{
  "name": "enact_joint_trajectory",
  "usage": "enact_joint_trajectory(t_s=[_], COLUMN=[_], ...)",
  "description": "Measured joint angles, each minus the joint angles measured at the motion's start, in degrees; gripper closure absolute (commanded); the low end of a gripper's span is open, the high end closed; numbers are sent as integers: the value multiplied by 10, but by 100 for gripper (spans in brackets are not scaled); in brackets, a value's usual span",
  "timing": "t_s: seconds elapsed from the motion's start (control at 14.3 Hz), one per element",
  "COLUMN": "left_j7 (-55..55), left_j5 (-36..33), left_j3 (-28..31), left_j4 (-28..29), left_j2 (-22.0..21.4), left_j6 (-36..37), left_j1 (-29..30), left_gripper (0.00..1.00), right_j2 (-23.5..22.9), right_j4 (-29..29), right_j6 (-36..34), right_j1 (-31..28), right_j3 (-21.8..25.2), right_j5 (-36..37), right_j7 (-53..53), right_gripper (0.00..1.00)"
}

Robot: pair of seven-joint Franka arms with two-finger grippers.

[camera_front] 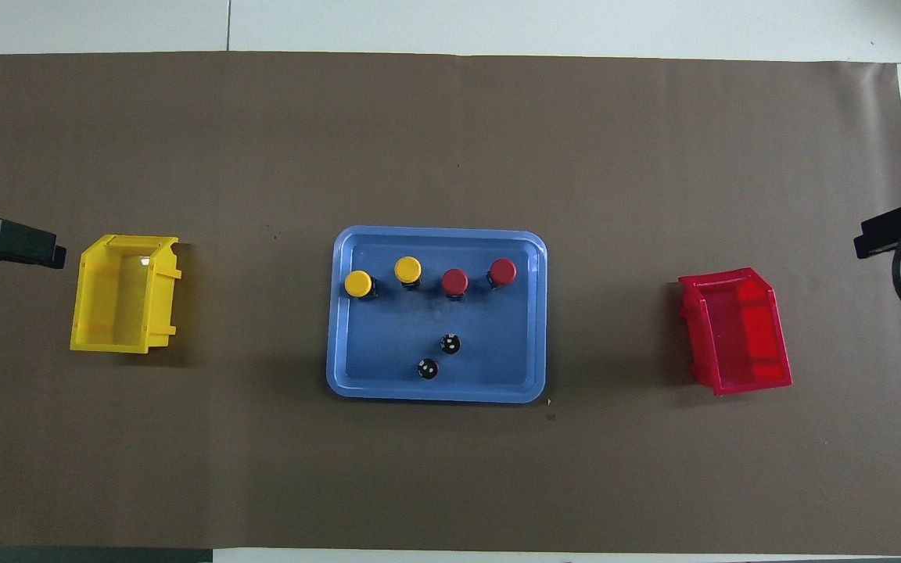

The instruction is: Sort red and yellow buttons by color

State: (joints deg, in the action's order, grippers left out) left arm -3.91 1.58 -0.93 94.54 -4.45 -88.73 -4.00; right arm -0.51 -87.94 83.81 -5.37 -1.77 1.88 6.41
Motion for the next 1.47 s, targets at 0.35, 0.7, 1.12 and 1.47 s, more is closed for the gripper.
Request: enact_joint_trajectory(t_s=[0.35,0.7,1.12,1.47], left_j7=[0,0,0,0], left_j5=[0,0,0,0], left_j3=[0,0,1,2], left_j4=[0,0,0,3], left_j2=[0,0,0,1], left_j6=[0,0,0,0], left_j1=[-1,-2,-1,0], left_gripper=[0,0,0,0], right_j2=[0,0,-1,-68], right_j4=[0,0,0,76], right_j6=[0,0,13,17], right_j1=[0,0,9,109], right_j3=[0,0,-8,-19], right_j5=[0,0,-1,-7], right_j7=[0,0,-13,-154], right_gripper=[0,0,0,0])
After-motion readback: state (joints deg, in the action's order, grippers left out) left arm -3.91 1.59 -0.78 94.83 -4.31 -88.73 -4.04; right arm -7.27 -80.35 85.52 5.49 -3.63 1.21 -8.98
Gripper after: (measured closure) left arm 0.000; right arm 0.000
